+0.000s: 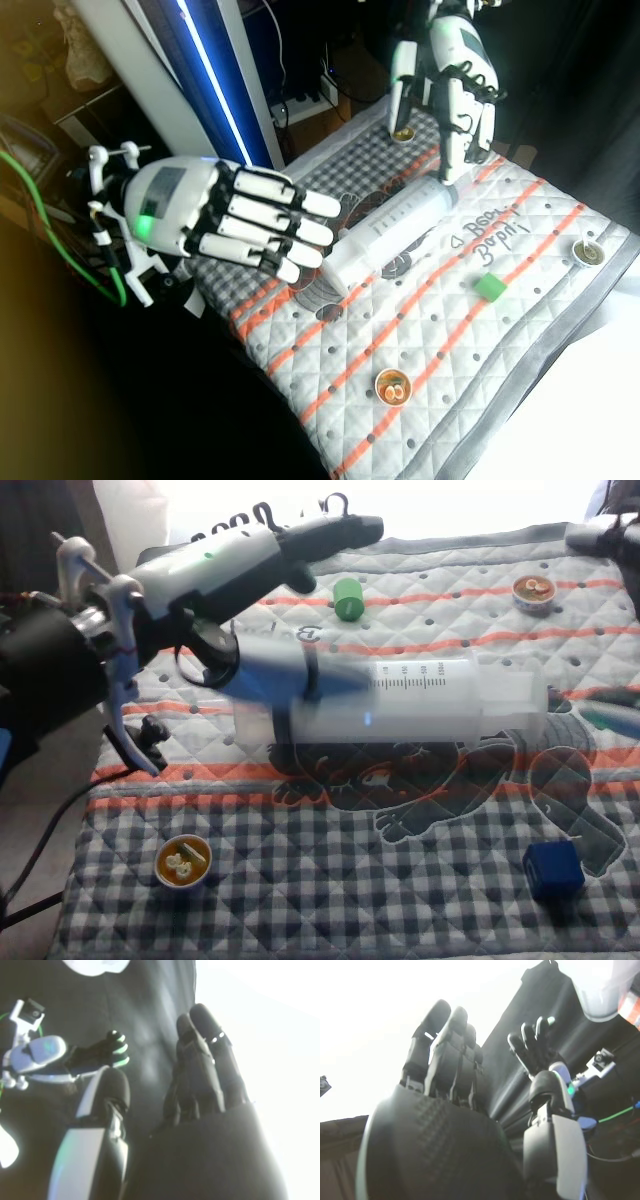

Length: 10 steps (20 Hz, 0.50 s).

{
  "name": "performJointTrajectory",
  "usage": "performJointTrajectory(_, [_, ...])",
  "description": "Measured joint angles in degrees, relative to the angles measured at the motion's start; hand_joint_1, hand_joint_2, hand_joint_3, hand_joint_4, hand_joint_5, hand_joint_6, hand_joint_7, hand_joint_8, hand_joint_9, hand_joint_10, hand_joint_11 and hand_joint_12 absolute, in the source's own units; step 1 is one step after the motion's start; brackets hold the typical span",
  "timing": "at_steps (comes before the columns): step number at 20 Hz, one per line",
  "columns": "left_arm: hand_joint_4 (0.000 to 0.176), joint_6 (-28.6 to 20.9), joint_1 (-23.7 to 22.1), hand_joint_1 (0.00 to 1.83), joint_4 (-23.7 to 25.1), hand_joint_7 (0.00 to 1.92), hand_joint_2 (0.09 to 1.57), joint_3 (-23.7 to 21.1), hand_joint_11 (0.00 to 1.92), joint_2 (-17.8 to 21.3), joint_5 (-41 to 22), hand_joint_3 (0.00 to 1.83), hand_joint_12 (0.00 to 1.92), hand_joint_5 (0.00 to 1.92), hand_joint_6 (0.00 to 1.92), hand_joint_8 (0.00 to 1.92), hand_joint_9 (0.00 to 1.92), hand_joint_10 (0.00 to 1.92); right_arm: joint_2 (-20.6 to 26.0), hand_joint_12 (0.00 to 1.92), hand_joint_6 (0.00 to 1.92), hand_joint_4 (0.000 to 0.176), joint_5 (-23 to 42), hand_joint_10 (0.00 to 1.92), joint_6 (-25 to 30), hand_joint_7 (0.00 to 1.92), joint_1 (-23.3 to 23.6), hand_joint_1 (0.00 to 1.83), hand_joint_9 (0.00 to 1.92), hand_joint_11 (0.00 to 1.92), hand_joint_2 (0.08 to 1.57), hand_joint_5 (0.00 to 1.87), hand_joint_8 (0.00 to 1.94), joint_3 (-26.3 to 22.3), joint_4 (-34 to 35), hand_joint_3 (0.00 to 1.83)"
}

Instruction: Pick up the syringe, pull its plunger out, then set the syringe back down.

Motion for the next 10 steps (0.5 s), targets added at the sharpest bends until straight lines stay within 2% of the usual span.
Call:
performJointTrajectory(1, [0.040, 0.42, -0.11, 0.94, 0.02, 0.00, 0.79, -0.11, 0.00, -0.20, -0.44, 0.01, 1.22, 0.05, 0.01, 0.00, 0.01, 0.00, -0.13, 0.96, 0.03, 0.006, 0.00, 0.06, 0.00, 0.46, 0.00, 1.04, 0.35, 0.00, 0.85, 0.50, 0.01, 0.00, -0.13, 0.00])
performJointTrajectory(3, [0.046, 0.46, -0.42, 0.91, 0.02, 0.00, 0.76, 0.70, 0.00, -1.20, -1.42, 0.00, 1.20, 0.10, 0.02, 0.00, 0.00, 0.00, -0.22, 1.00, 0.02, 0.000, 0.00, 0.05, 0.00, 0.48, 0.00, 1.06, 0.37, 0.00, 0.85, 0.50, 0.01, 0.00, -0.35, 0.00])
performJointTrajectory(4, [0.030, 0.48, -0.76, 0.91, 0.02, 0.00, 0.76, 1.66, 0.00, -2.10, -2.40, 0.00, 1.16, 0.12, 0.02, 0.00, 0.00, 0.00, -0.28, 1.00, 0.02, 0.000, 0.02, 0.06, 0.02, 0.49, 0.00, 1.07, 0.38, 0.00, 0.84, 0.51, 0.01, 0.00, -0.31, 0.00])
performJointTrajectory(5, [0.000, 0.50, -1.29, 0.92, 0.09, 0.08, 0.76, 3.08, 0.00, -3.21, -3.65, 0.00, 1.23, 0.19, 0.03, 0.02, 0.07, 0.03, -0.31, 1.04, 0.02, 0.000, 0.00, 0.06, 0.00, 0.51, 0.00, 1.07, 0.41, 0.00, 0.84, 0.52, 0.01, 0.00, -0.50, 0.00])
performJointTrajectory(6, [0.000, 0.52, -1.90, 0.90, 0.20, 0.13, 0.76, 4.55, 0.00, -4.50, -5.42, 0.00, 1.24, 0.22, 0.04, 0.03, 0.12, 0.04, -0.31, 1.03, 0.02, 0.000, 0.02, 0.06, 0.02, 0.52, 0.00, 1.08, 0.42, 0.00, 0.84, 0.53, 0.01, 0.00, -0.66, 0.00])
performJointTrajectory(8, [0.000, 0.55, -2.95, 0.86, 0.59, 0.24, 0.76, 6.12, 0.00, -6.14, -7.93, 0.00, 1.15, 0.28, 0.03, 0.03, 0.20, 0.06, -0.35, 0.89, 0.01, 0.000, 0.02, 0.04, 0.02, 0.51, 0.02, 1.15, 0.39, 0.00, 0.84, 0.53, 0.00, 0.00, -0.83, 0.00])
performJointTrajectory(9, [0.000, 0.57, -3.56, 0.88, 0.98, 0.25, 0.77, 7.30, 0.00, -7.52, -10.16, 0.00, 1.11, 0.29, 0.02, 0.02, 0.22, 0.07, -0.42, 0.88, 0.01, 0.000, -0.28, 0.03, 0.00, 0.49, 0.52, 1.10, 0.37, 0.00, 0.84, 0.53, 0.00, 0.00, -1.11, 0.00])
performJointTrajectory(10, [0.000, 0.59, -3.80, 0.90, 1.25, 0.25, 0.77, 8.35, 0.00, -8.70, -11.69, 0.00, 1.13, 0.29, 0.02, 0.01, 0.22, 0.07, -0.48, 0.98, 0.01, 0.000, 0.02, 0.04, 0.00, 0.49, 0.70, 1.08, 0.39, 0.00, 0.85, 0.53, 0.00, 0.00, -1.55, 0.00])
